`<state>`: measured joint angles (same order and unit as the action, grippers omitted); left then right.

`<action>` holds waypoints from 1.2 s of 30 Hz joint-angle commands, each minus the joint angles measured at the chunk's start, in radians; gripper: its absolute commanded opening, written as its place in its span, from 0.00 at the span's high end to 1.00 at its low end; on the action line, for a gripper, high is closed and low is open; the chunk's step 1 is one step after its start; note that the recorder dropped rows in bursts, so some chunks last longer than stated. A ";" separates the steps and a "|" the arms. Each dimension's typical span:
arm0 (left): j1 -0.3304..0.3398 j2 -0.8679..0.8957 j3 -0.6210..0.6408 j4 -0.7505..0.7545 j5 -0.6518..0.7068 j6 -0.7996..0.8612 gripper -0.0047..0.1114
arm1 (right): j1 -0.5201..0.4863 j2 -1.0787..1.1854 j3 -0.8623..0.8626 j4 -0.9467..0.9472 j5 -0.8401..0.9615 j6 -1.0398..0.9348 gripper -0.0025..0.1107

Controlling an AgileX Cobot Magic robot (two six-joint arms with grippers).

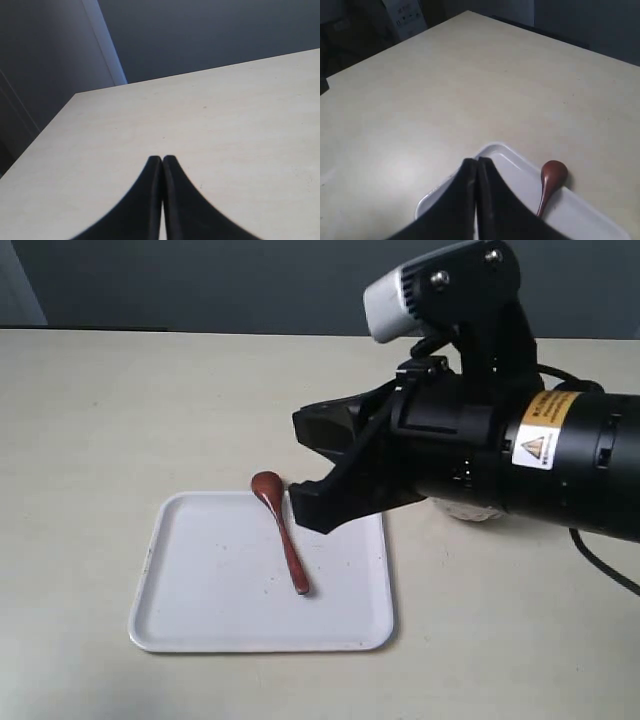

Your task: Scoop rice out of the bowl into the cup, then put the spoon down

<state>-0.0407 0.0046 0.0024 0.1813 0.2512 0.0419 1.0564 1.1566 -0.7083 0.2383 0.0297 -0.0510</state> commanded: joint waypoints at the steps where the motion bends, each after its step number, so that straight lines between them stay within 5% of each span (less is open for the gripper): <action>1: -0.002 -0.005 -0.002 -0.004 -0.012 -0.006 0.96 | 0.002 -0.009 0.007 -0.001 -0.009 0.000 0.98; 19: -0.002 -0.005 -0.002 -0.004 -0.012 -0.006 0.96 | -0.020 -0.011 0.007 -0.046 -0.077 -0.001 0.98; 28: -0.002 -0.005 -0.002 -0.004 -0.012 -0.006 0.96 | -0.299 -0.015 0.007 0.062 -0.061 0.003 0.98; 36: -0.002 -0.005 -0.002 -0.004 -0.012 -0.006 0.96 | -0.596 -0.170 0.007 0.049 0.163 -0.009 0.98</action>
<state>-0.0407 0.0046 0.0024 0.1813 0.2512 0.0419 0.5582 1.0635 -0.7060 0.2963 0.1122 -0.0487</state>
